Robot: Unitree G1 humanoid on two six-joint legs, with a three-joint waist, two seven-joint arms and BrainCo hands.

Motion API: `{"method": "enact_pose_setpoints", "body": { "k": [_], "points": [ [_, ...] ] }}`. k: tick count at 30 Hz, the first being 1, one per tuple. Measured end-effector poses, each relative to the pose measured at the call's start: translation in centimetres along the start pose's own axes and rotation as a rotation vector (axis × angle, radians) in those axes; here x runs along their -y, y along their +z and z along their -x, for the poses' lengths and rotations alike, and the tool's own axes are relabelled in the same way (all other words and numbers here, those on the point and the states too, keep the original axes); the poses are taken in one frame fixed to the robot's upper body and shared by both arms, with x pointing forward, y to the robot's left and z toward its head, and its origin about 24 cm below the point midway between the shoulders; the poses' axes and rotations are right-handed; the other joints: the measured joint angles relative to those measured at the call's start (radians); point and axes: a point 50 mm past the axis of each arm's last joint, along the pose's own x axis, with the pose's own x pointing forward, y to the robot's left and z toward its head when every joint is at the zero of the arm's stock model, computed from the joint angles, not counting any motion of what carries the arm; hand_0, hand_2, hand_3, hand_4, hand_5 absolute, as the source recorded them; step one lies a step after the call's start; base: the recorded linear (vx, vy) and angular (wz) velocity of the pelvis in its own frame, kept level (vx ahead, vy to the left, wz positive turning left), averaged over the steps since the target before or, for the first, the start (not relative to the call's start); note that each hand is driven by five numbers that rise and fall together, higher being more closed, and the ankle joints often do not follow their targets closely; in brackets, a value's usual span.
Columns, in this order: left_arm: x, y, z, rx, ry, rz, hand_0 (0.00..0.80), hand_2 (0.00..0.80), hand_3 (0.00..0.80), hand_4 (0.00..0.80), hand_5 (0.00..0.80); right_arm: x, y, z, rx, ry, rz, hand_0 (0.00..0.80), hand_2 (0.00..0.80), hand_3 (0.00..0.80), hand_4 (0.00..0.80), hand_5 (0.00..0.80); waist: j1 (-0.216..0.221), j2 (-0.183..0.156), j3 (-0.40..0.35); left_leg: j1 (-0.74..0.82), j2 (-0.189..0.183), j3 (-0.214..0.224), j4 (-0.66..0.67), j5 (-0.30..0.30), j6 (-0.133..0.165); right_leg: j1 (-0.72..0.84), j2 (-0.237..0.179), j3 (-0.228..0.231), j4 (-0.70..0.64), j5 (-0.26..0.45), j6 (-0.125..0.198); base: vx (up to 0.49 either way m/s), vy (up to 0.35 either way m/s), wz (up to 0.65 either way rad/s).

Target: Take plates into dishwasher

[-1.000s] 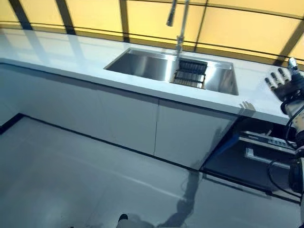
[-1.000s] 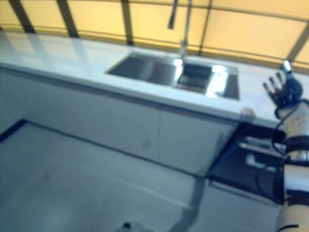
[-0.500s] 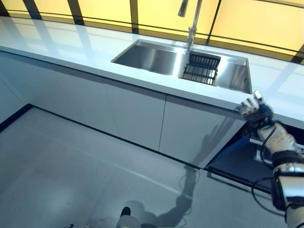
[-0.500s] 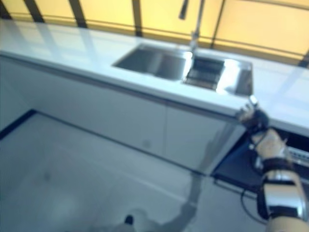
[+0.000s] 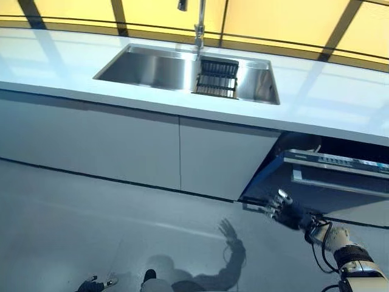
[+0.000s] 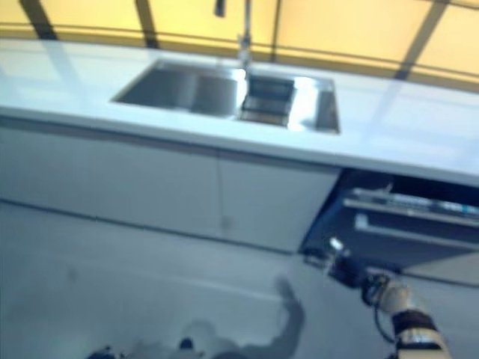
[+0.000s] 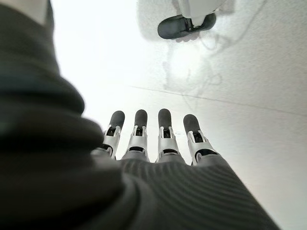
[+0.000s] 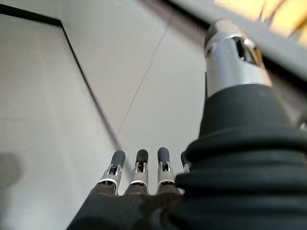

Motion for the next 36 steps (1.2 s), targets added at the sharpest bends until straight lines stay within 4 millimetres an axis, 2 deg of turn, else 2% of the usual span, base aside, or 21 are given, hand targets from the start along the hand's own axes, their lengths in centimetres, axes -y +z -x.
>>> {"method": "enact_pose_setpoints", "body": {
  "k": [4, 5, 6, 7, 8, 9, 11, 13, 14, 15, 16, 17, 18, 21, 23, 24, 27, 31, 33, 36],
  "points": [
    [0.4, 0.9, -0.2, 0.021, -0.008, 0.005, 0.0, 0.0, 0.0, 0.0, 0.0, 1.6, 0.2, 0.9, 0.07, -0.109, -0.124, 0.0, 0.0, 0.0, 0.0, 0.0, -0.027, 0.011, 0.009, -0.036, 0.002, 0.01, 0.11, -0.064, 0.012, -0.013, -0.016, 0.026, 0.029, -0.002, 0.0, 0.015, 0.144, -0.17],
    [0.4, 1.7, -0.3, 0.034, -0.009, 0.006, 0.0, 0.0, 0.0, 0.0, 0.0, 1.9, 0.3, 1.1, 0.095, -0.136, -0.166, 0.0, 0.0, 0.0, 0.0, 0.0, -0.035, 0.004, 0.011, -0.061, -0.012, 0.009, 0.156, -0.094, 0.037, -0.041, -0.036, 0.039, 0.073, -0.006, 0.002, 0.067, 0.176, -0.09],
    [0.8, 2.7, -0.4, 0.052, -0.02, 0.001, 0.0, 0.0, 0.0, 0.0, 0.0, 2.1, 0.7, 1.3, 0.134, -0.162, -0.2, 0.0, 0.0, 0.0, 0.0, 0.0, -0.041, 0.018, 0.024, -0.1, -0.033, 0.004, 0.226, -0.136, 0.081, -0.088, -0.06, 0.051, 0.163, -0.015, -0.001, 0.091, 0.096, -0.04],
    [1.3, 3.6, -0.5, 0.071, -0.033, -0.005, 0.0, 0.0, 0.0, 0.0, 0.0, 2.3, 1.0, 1.5, 0.164, -0.189, -0.235, 0.0, 0.0, 0.0, 0.0, 0.0, -0.06, 0.044, 0.037, -0.121, -0.035, -0.017, 0.249, -0.159, 0.075, -0.159, -0.075, 0.07, 0.299, -0.01, -0.01, 0.12, 0.006, 0.1],
    [1.1, 4.2, -0.6, 0.082, -0.028, -0.011, 0.0, 0.0, 0.0, 0.0, 0.0, 2.6, 0.6, 1.6, 0.17, -0.207, -0.284, 0.0, 0.0, 0.0, 0.0, 0.0, -0.07, 0.052, 0.045, -0.117, -0.039, -0.029, 0.24, -0.153, 0.085, -0.224, -0.098, 0.099, 0.411, -0.001, -0.033, 0.121, -0.09, 0.18],
    [0.4, 4.7, -0.6, 0.093, -0.012, -0.029, 0.0, 0.0, 0.0, 0.0, 0.0, 3.0, -0.2, 1.5, 0.165, -0.226, -0.337, 0.0, 0.0, 0.0, 0.0, 0.0, -0.083, 0.045, 0.048, -0.107, -0.056, -0.033, 0.222, -0.144, 0.098, -0.275, -0.104, 0.133, 0.471, -0.017, -0.046, 0.106, -0.136, 0.17],
    [-0.4, 5.2, -0.7, 0.097, 0.016, -0.041, 0.0, 0.0, 0.0, 0.0, 0.0, 3.4, -0.6, 1.5, 0.19, -0.236, -0.433, 0.0, 0.0, 0.0, 0.0, 0.0, -0.086, 0.025, 0.054, -0.113, -0.073, -0.037, 0.212, -0.136, 0.111, -0.327, -0.075, 0.159, 0.419, -0.051, -0.075, 0.038, -0.242, -0.02],
    [-0.2, 5.1, -0.7, 0.088, 0.017, -0.032, 0.0, 0.0, 0.0, 0.0, 0.0, 2.9, 0.4, 1.4, 0.269, -0.197, -0.499, 0.0, 0.0, 0.0, 0.0, 0.0, -0.113, 0.03, 0.066, -0.149, -0.077, -0.044, 0.215, -0.131, 0.118, -0.381, -0.051, 0.171, 0.305, -0.045, -0.062, -0.003, -0.295, 0.06],
    [0.0, 5.3, -0.7, 0.09, 0.013, -0.01, 0.0, 0.0, 0.0, 0.0, 0.0, 2.4, 1.4, 1.2, 0.323, -0.171, -0.522, 0.0, 0.0, 0.0, 0.0, 0.0, -0.127, 0.037, 0.091, -0.165, -0.079, -0.054, 0.219, -0.129, 0.121, -0.41, -0.036, 0.209, 0.253, -0.034, -0.05, 0.097, -0.307, 0.3],
    [0.3, 5.1, -0.7, 0.086, 0.015, 0.011, 0.0, 0.0, 0.0, 0.0, 0.0, 1.7, 2.3, 1.0, 0.37, -0.151, -0.547, 0.0, 0.0, 0.0, 0.0, 0.0, -0.144, 0.041, 0.124, -0.183, -0.079, -0.082, 0.232, -0.128, 0.119, -0.41, -0.015, 0.248, 0.224, -0.031, -0.048, 0.134, -0.266, 0.65],
    [0.5, 5.2, -0.7, 0.089, 0.017, 0.019, 0.0, 0.0, 0.0, 0.0, 0.0, 1.9, 2.2, 0.9, 0.406, -0.16, -0.596, 0.0, 0.0, 0.0, 0.0, 0.0, -0.164, 0.041, 0.134, -0.202, -0.082, -0.105, 0.243, -0.129, 0.117, -0.408, -0.017, 0.262, 0.237, -0.04, -0.053, 0.112, -0.152, 0.85],
    [1.1, 5.1, -0.7, 0.09, 0.008, 0.034, 0.0, 0.0, 0.0, 0.0, 0.0, 2.0, 2.2, 0.9, 0.426, -0.174, -0.627, 0.0, 0.0, 0.0, 0.0, 0.0, -0.166, 0.042, 0.145, -0.198, -0.081, -0.106, 0.243, -0.127, 0.112, -0.418, -0.015, 0.259, 0.266, -0.008, -0.053, 0.126, -0.136, 0.73],
    [2.0, 4.9, -0.6, 0.084, -0.012, 0.046, 0.0, 0.0, 0.0, 0.0, 0.0, 2.0, 2.3, 0.9, 0.443, -0.177, -0.652, 0.0, 0.0, 0.0, 0.0, 0.0, -0.164, 0.062, 0.155, -0.193, -0.063, -0.105, 0.243, -0.126, 0.112, -0.421, -0.008, 0.254, 0.293, 0.004, -0.064, 0.15, -0.154, 0.37],
    [4.3, 2.9, -0.3, 0.036, -0.077, 0.07, 0.0, 0.0, 0.0, 0.0, 0.0, 1.6, 3.3, 1.0, 0.521, -0.159, -0.721, 0.0, 0.0, 0.0, 0.0, 0.0, -0.163, 0.122, 0.167, -0.181, -0.019, -0.102, 0.22, -0.129, 0.111, -0.421, 0.03, 0.229, 0.33, -0.025, -0.092, 0.105, -0.08, 0.05],
    [5.1, 2.5, -0.2, 0.03, -0.099, 0.073, 0.0, 0.0, 0.0, 0.0, 0.0, 1.6, 3.9, 1.1, 0.568, -0.162, -0.75, 0.0, 0.0, 0.0, 0.0, 0.0, -0.165, 0.129, 0.167, -0.162, -0.019, -0.099, 0.181, -0.116, 0.129, -0.423, 0.03, 0.22, 0.329, -0.033, -0.095, 0.056, 0.006, 0.07],
    [5.2, 2.6, -0.2, 0.041, -0.103, 0.073, 0.0, 0.0, 0.0, 0.0, 0.0, 1.6, 4.2, 1.2, 0.588, -0.161, -0.766, 0.0, 0.0, 0.0, 0.0, 0.0, -0.165, 0.137, 0.166, -0.161, -0.02, -0.099, 0.17, -0.108, 0.125, -0.422, 0.028, 0.215, 0.329, -0.032, -0.096, 0.071, 0.05, 0.13],
    [5.3, 3.4, -0.2, 0.087, -0.107, 0.078, 0.0, 0.0, 0.0, 0.0, 0.0, 1.3, 5.4, 1.5, 0.653, -0.164, -0.824, 0.0, 0.0, 0.0, 0.0, 0.0, -0.165, 0.137, 0.172, -0.151, -0.041, -0.1, 0.117, -0.076, 0.084, -0.426, 0.002, 0.206, 0.326, -0.032, -0.081, 0.09, 0.091, 0.16],
    [5.3, 3.3, -0.1, 0.103, -0.108, 0.081, 0.0, 0.0, 0.0, 0.0, 0.0, 0.2, 7.3, 1.9, 0.756, -0.075, -0.884, 0.0, 0.0, 0.0, 0.0, 0.0, -0.164, 0.16, 0.181, -0.13, -0.095, -0.099, 0.064, -0.052, 0.049, -0.418, -0.05, 0.205, 0.315, -0.027, -0.043, 0.072, 0.07, 0.14],
    [5.2, 2.9, -0.1, 0.096, -0.105, 0.083, 0.0, 0.0, 0.0, 0.0, 0.0, -0.8, 8.2, 1.8, 0.777, -0.009, -0.908, 0.0, 0.0, 0.0, 0.0, 0.0, -0.163, 0.169, 0.178, -0.13, -0.115, -0.1, 0.05, -0.049, 0.053, -0.417, -0.069, 0.205, 0.301, -0.021, -0.031, 0.072, 0.043, 0.08],
    [5.2, 2.3, 0.0, 0.08, -0.104, 0.08, 0.0, 0.0, 0.0, 0.0, 0.0, -2.9, 10.1, 1.9, 0.83, 0.11, -0.909, 0.0, 0.0, 0.0, 0.0, 0.0, -0.162, 0.175, 0.178, -0.125, -0.125, -0.101, 0.035, -0.043, 0.061, -0.406, -0.08, 0.19, 0.287, -0.018, -0.025, 0.068, 0.013, 0.12]
  ]
}}
